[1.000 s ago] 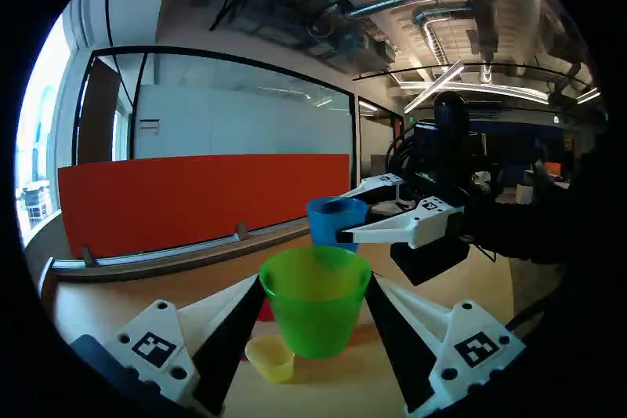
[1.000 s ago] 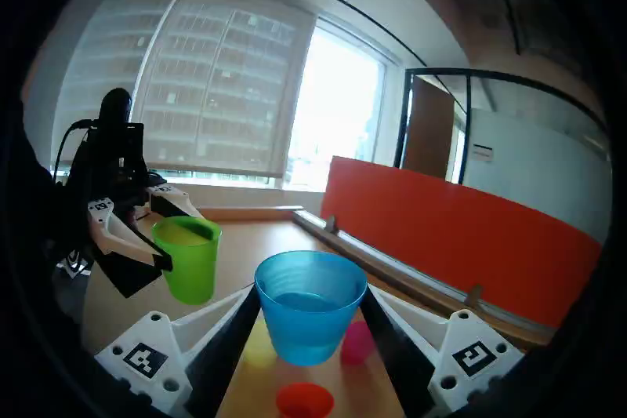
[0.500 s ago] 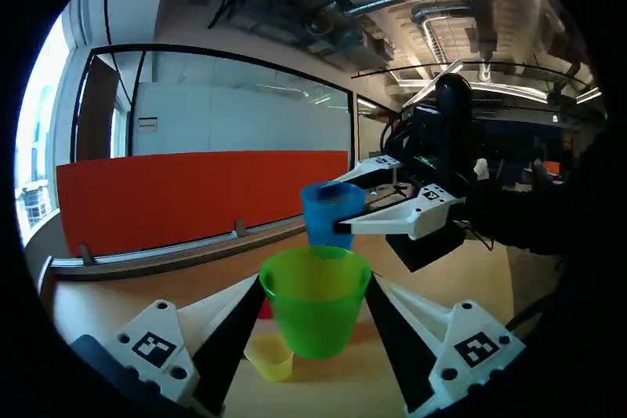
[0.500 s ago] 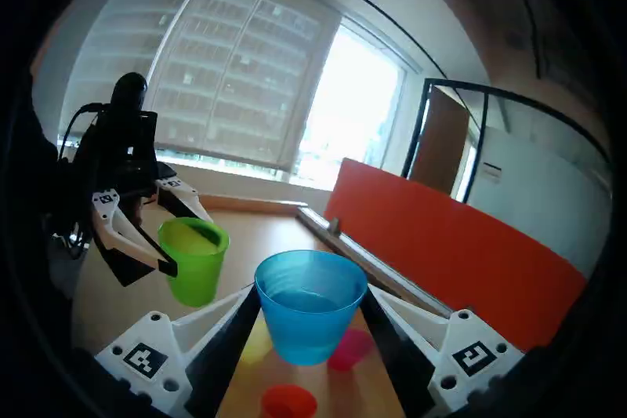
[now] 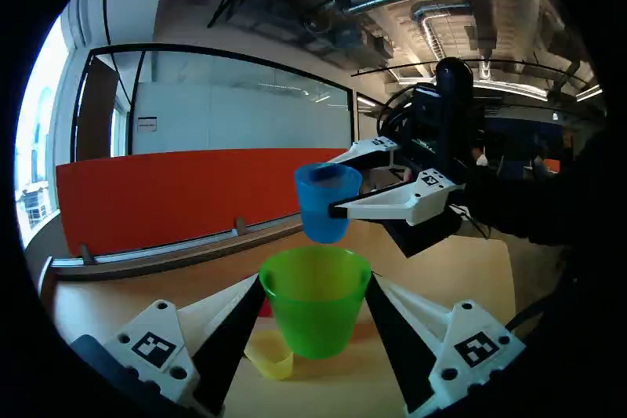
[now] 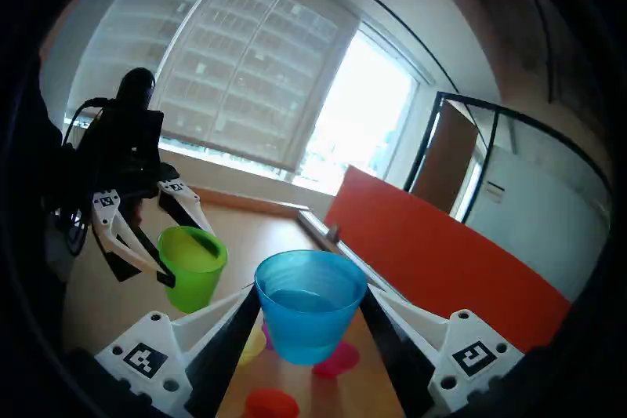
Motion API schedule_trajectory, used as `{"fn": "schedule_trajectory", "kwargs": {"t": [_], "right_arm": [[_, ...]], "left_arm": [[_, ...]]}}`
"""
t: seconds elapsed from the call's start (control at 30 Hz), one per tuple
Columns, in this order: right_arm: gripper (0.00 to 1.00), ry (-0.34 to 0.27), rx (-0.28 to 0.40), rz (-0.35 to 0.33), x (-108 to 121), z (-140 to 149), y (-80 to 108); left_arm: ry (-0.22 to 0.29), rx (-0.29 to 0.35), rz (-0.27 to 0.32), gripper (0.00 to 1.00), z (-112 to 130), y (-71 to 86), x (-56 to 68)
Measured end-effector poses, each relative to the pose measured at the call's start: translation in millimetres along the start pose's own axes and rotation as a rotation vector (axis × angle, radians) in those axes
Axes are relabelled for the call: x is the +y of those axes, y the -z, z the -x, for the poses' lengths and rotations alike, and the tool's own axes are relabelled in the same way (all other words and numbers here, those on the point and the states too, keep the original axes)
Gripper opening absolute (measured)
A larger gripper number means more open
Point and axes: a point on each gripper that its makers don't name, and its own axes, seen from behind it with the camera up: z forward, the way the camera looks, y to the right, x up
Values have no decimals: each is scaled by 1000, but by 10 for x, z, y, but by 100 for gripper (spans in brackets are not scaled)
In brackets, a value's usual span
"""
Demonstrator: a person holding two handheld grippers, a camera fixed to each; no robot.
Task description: Pour water
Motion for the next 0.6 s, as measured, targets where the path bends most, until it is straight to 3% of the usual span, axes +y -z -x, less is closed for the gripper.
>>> {"fn": "schedule_trajectory", "kwargs": {"t": [0.6], "right_arm": [[91, 118, -17, -21, 21, -128, -31]], "left_arm": [[4, 0, 2, 87, 9, -30, 5]]}}
